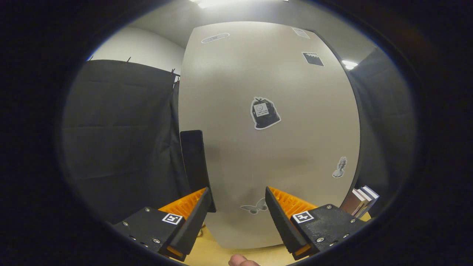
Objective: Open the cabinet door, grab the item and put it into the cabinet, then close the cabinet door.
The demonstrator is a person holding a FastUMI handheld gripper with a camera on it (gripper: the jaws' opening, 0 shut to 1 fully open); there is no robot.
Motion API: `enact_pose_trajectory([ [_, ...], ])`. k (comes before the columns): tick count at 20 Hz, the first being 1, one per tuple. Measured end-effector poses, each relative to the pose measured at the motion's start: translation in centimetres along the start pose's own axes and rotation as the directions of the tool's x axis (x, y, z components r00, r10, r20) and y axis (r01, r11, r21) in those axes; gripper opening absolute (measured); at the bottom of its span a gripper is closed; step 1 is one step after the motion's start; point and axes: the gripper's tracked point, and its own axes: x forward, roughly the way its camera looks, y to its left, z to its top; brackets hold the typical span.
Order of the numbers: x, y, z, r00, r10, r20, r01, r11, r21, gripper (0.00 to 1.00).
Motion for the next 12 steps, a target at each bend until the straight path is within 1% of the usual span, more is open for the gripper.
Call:
enact_pose_trajectory([
  [7,1.5,0.1,-0.1,1.0,0.016,-0.004,-0.016,1.0,0.012,0.93],
  [12,2.0,0.1,-0.3,1.0,0.012,-0.01,-0.012,1.0,0.029,0.94],
])
